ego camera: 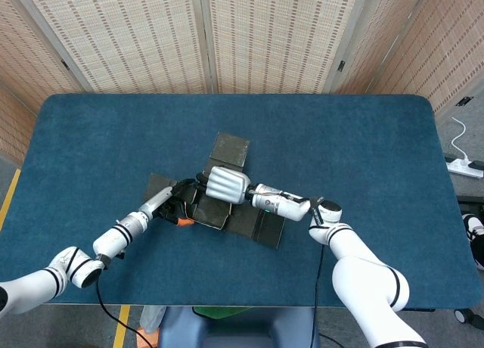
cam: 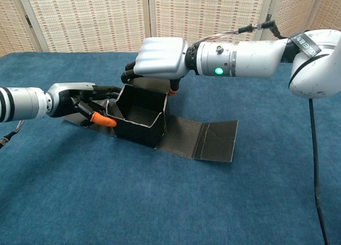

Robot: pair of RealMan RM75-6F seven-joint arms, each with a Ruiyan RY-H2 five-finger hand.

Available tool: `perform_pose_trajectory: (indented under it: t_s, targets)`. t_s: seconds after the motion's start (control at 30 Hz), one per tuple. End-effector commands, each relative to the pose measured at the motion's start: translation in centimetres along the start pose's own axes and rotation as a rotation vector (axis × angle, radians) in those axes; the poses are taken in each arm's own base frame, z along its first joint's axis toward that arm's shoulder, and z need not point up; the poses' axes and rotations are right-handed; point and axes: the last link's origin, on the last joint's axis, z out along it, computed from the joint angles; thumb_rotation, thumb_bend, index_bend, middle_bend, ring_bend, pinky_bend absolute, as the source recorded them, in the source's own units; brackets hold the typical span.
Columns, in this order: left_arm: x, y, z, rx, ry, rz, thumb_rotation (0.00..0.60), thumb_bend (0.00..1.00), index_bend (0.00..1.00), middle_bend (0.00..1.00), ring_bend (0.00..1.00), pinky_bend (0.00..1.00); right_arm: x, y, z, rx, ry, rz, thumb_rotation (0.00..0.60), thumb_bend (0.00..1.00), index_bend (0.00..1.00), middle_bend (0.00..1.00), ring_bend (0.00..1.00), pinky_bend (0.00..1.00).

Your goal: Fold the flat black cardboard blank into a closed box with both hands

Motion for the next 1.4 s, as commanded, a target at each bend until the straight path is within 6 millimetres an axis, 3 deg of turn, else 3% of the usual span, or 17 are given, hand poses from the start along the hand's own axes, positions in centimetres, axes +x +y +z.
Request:
perform_pose_trajectory:
  t_s: [0.03, 0.47, 0.97, 1.03, 1.07, 1.17, 1.27, 1.4]
  targets:
    - [-0.1, -0.4, 0.4, -0.004, -0.019, -0.008, 0.6, 0.23, 0.08, 0.03, 0.53, 0.82, -0.3, 0.1, -0.1, -0.004, -0.011, -0.011, 0.6, 0.37, 0.48, 0.52, 0.79, 1.0]
    - [-0.6, -0.2, 1.8, -0.057, -0.05, -0.106, 0.6, 0.24, 0.08, 0.04, 0.53, 0.81, -0.7, 0.6, 0.0, -0.016, -0.038, -0.072, 0.6, 0.37, 0.48, 0.51, 0.79, 1.0]
    - [-2.0, 0.0, 3.6, -0.081, -0.036, -0.169, 0.6, 0.23, 0.27, 0.24, 0.57, 0.8, -1.0, 0.7, -0.4, -0.046, -0.043, -0.092, 0.6, 0.37, 0.48, 0.47, 0.79, 1.0]
    - [-2.0, 0.0, 3.7, -0.08, -0.029, -0.172, 0.6, 0.23, 0.28, 0.26, 0.57, 0.8, -1.2, 0.8, -0.4, -0.051, -0.054, -0.099, 0.6, 0.37, 0.39, 0.4, 0.79, 1.0]
    - [-1.9, 0.1, 3.7, -0.079, -0.024, -0.167, 0.6, 0.23, 0.28, 0.27, 0.58, 0.8, -1.3, 0.8, -0.5, -0.059, -0.063, -0.099, 0.6, 0.37, 0.26, 0.32, 0.78, 1.0]
    - [-1.6, 0.1, 3.6, -0.079, -0.014, -0.153, 0.6, 0.23, 0.29, 0.28, 0.58, 0.8, -1.4, 0.8, -0.6, -0.075, -0.074, -0.08, 0.6, 0.35, 0.01, 0.1, 0.74, 1.0]
    - [-1.3, 0.2, 3.3, -0.081, -0.007, -0.147, 0.6, 0.23, 0.29, 0.28, 0.58, 0.8, -1.6, 0.8, -0.7, -0.092, -0.09, -0.064, 0.6, 0.29, 0.0, 0.01, 0.7, 1.0]
    - [-0.9, 0.2, 2.9, -0.081, 0.001, -0.145, 0.6, 0.23, 0.29, 0.28, 0.58, 0.8, -1.3, 0.8, -1.1, -0.107, -0.086, -0.037, 0.6, 0.27, 0.0, 0.0, 0.66, 1.0]
